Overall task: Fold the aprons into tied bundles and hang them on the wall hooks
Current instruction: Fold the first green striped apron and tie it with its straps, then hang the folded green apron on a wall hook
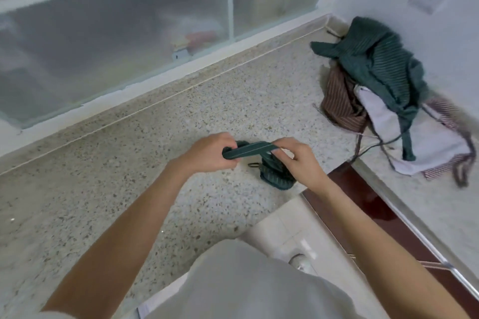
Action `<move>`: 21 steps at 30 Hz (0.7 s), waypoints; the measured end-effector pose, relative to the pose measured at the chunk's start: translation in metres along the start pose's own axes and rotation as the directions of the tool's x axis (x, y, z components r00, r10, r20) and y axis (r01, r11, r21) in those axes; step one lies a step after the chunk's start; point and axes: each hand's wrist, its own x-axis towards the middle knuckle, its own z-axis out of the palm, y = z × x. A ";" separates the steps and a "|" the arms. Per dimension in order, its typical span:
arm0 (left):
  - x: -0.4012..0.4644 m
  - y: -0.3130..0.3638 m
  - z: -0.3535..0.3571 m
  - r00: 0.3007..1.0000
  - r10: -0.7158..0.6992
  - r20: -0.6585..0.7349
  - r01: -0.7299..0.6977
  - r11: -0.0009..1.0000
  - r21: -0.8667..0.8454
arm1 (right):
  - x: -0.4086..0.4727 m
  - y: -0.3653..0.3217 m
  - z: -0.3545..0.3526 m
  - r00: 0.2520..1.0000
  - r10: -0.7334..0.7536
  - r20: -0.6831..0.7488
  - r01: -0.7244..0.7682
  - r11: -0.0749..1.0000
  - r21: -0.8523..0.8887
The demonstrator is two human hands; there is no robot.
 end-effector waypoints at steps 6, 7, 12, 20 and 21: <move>0.052 0.097 -0.005 0.979 0.099 -0.179 -0.160 0.917 -0.365 | -0.044 0.014 -0.109 0.972 0.231 0.029 -0.232 0.951 0.202; 0.069 0.129 -0.004 0.972 0.125 -0.200 -0.194 0.905 -0.378 | -0.055 0.019 -0.139 0.973 0.231 0.001 -0.227 0.958 0.176; 0.129 0.233 -0.007 0.928 0.183 -0.326 -0.288 0.905 -0.311 | -0.069 0.032 -0.236 0.976 0.190 -0.101 -0.183 0.980 0.080; 0.206 0.370 -0.025 0.921 0.367 -0.135 -0.390 0.844 -0.368 | -0.086 0.049 -0.348 0.981 0.140 -0.135 -0.080 0.922 0.379; 0.213 0.383 -0.029 0.911 0.402 -0.093 -0.402 0.813 -0.421 | -0.084 0.048 -0.360 0.979 0.128 -0.161 -0.054 0.914 0.403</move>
